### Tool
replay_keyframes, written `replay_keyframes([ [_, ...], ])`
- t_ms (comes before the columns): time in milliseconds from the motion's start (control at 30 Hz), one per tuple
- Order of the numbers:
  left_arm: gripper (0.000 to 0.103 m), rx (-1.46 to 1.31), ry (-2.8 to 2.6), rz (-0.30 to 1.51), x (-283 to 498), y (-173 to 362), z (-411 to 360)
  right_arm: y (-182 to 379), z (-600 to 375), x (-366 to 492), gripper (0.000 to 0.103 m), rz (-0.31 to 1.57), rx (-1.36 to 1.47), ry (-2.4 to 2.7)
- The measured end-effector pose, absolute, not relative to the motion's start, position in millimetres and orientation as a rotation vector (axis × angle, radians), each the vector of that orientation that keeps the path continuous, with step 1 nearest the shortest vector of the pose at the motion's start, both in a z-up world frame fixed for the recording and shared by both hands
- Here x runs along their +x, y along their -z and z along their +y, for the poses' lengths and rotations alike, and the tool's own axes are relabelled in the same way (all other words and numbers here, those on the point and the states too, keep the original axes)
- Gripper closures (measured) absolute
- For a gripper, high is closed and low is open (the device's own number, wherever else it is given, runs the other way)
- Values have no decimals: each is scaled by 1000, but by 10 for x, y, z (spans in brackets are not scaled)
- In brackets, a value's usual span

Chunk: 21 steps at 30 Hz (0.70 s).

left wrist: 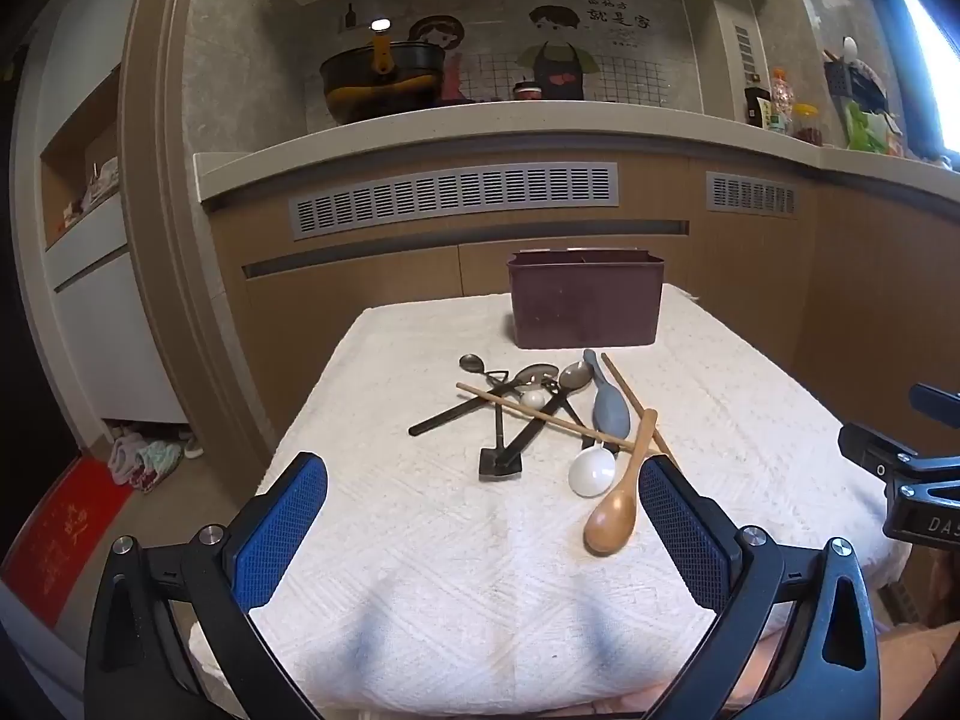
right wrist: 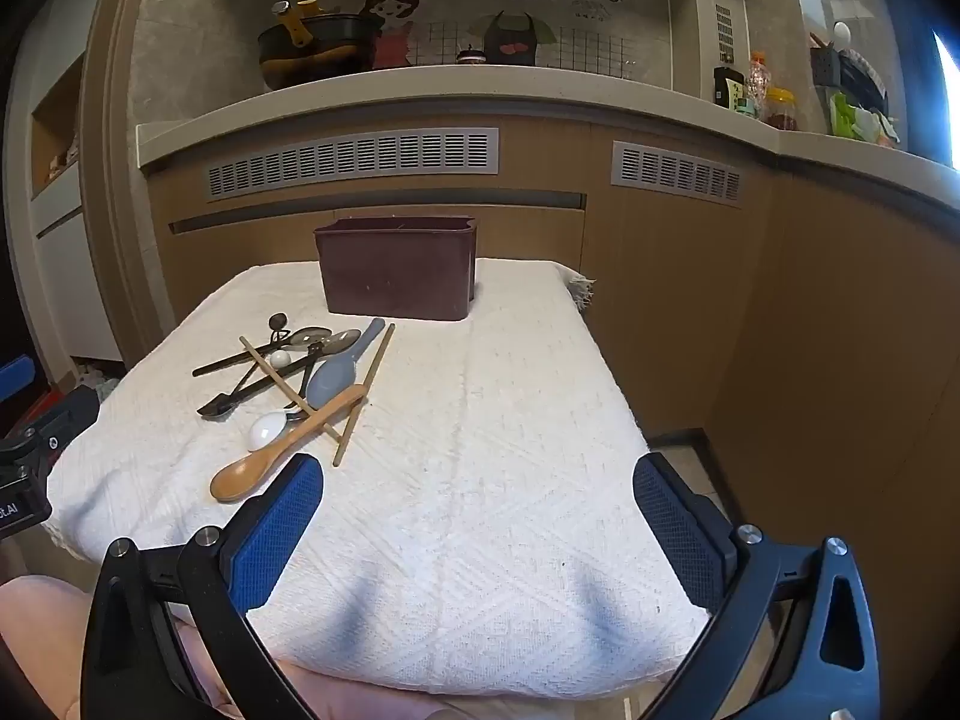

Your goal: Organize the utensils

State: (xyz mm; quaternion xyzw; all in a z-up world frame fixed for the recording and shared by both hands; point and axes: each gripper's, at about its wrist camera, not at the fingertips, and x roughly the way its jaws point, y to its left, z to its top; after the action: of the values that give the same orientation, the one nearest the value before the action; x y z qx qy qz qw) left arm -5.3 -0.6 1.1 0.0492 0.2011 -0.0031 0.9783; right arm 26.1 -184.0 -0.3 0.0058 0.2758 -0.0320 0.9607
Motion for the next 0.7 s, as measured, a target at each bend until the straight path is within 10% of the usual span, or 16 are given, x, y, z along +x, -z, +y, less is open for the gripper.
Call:
replay_keyframes([
  [700, 0, 67, 32, 452, -19, -43, 62, -47, -1826, 224, 0, 551, -15, 73],
])
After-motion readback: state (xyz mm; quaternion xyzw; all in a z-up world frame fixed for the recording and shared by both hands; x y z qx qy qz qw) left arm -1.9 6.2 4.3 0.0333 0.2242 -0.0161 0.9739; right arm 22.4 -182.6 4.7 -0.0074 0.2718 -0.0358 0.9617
